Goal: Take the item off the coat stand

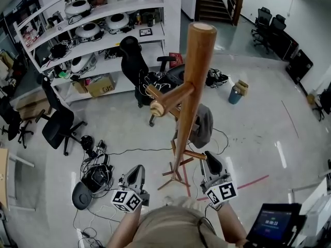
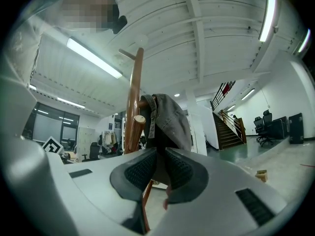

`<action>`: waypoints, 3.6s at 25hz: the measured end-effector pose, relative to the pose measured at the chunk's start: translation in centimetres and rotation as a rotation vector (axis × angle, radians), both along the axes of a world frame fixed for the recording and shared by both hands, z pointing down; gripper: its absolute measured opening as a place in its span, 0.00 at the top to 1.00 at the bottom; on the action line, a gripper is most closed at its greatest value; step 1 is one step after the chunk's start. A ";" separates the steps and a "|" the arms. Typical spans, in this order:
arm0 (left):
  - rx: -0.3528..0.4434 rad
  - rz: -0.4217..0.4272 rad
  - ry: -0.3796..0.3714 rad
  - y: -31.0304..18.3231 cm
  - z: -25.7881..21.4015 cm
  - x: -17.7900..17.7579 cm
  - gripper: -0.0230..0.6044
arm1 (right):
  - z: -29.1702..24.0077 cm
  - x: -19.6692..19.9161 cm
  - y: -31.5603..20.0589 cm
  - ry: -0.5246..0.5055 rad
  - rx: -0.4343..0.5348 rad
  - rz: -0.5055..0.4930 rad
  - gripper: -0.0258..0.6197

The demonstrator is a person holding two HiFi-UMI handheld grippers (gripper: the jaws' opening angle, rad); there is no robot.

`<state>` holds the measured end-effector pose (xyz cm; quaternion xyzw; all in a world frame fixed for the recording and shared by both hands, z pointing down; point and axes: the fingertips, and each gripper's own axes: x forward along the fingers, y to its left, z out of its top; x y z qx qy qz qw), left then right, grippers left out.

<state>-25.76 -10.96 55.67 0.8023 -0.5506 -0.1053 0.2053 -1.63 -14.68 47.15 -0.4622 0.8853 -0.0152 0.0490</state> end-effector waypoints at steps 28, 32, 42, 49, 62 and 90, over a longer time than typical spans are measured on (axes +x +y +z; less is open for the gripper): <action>-0.032 -0.082 -0.038 -3.4 -1.8 4.0 0.93 | -2.2 3.0 -4.5 -0.002 0.003 -0.099 0.90; -0.022 -0.104 -0.039 -3.7 -1.9 4.8 0.93 | -2.7 3.6 -5.1 -0.015 0.008 -0.123 0.90; -0.035 -0.187 -0.046 -2.5 -2.3 5.4 0.93 | -2.5 4.2 -5.9 -0.025 -0.004 -0.206 0.90; -0.034 -0.215 -0.040 -1.9 -1.8 5.7 0.93 | -2.9 3.6 -5.8 -0.053 0.037 -0.266 0.90; 0.003 -0.123 -0.040 -4.2 -3.2 5.1 0.93 | -1.9 1.5 -5.4 -0.078 -0.014 -0.311 0.61; -0.023 0.008 -0.045 -4.7 -4.1 5.5 0.93 | 2.7 -1.1 -5.4 -0.075 -0.144 -0.206 0.60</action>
